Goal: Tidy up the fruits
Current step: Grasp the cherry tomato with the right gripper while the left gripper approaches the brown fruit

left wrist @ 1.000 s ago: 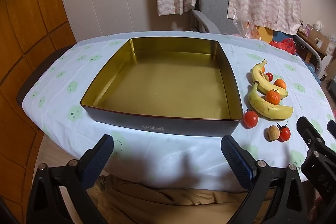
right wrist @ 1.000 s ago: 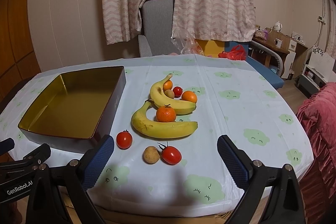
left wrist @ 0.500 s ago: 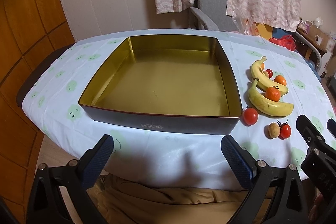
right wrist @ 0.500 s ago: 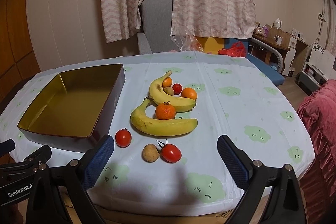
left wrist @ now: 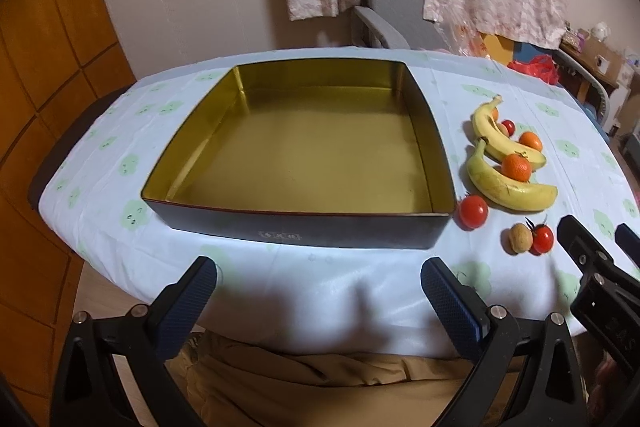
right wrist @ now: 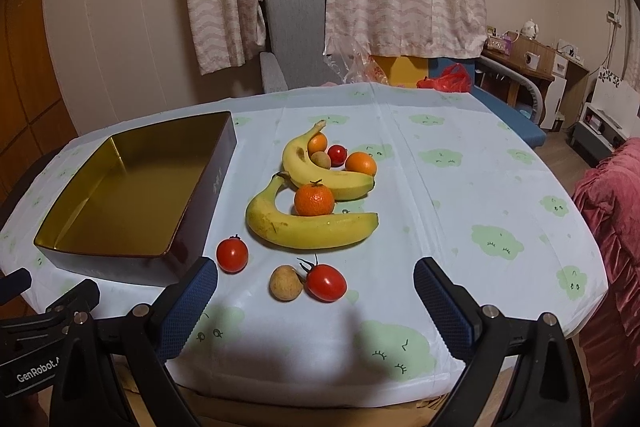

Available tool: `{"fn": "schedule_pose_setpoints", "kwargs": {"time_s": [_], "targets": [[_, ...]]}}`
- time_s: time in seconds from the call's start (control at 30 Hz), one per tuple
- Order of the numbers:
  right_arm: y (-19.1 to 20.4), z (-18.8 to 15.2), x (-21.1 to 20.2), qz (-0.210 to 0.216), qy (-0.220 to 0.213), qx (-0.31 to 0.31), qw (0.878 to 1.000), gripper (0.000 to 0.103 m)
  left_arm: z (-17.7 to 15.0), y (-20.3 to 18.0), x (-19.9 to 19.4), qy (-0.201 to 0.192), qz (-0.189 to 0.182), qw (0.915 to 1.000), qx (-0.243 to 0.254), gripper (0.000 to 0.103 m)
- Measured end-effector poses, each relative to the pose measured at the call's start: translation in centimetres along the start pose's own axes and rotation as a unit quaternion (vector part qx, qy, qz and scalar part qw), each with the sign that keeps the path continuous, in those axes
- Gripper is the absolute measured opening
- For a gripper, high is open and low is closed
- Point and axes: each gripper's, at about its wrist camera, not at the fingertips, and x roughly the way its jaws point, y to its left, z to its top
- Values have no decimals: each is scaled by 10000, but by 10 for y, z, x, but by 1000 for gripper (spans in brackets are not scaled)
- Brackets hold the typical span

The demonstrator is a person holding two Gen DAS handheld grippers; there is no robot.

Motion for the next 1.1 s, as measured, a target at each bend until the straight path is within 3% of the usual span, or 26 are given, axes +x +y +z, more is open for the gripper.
{"fn": "schedule_pose_setpoints", "kwargs": {"time_s": [0.1, 0.23, 0.33, 0.4, 0.67, 0.97, 1.1], "targets": [[-5, -1, 5, 15, 119, 76, 9999, 100, -1, -1, 0, -12, -186, 9998, 40, 103], [-15, 0, 12, 80, 245, 211, 9994, 93, -4, 0, -4, -199, -714, 9972, -1, 103], [-29, 1, 18, 87, 343, 401, 9986, 90, -4, -7, -4, -200, -559, 9981, 172, 103], [-35, 1, 23, 200, 425, 432, 9980, 83, -5, -12, -2, -171, -442, 9985, 288, 103], [-43, -8, 55, 385, 718, 167, 9965, 53, -11, -24, 11, 245, -756, 9959, 432, 103], [-45, -7, 67, 939, 748, 20, 9928, 53, -16, -39, 16, 447, -928, 9918, 753, 103], [-47, -10, 77, 1159, 934, 151, 9887, 47, -14, -46, 16, 456, -958, 9905, 875, 103]]}}
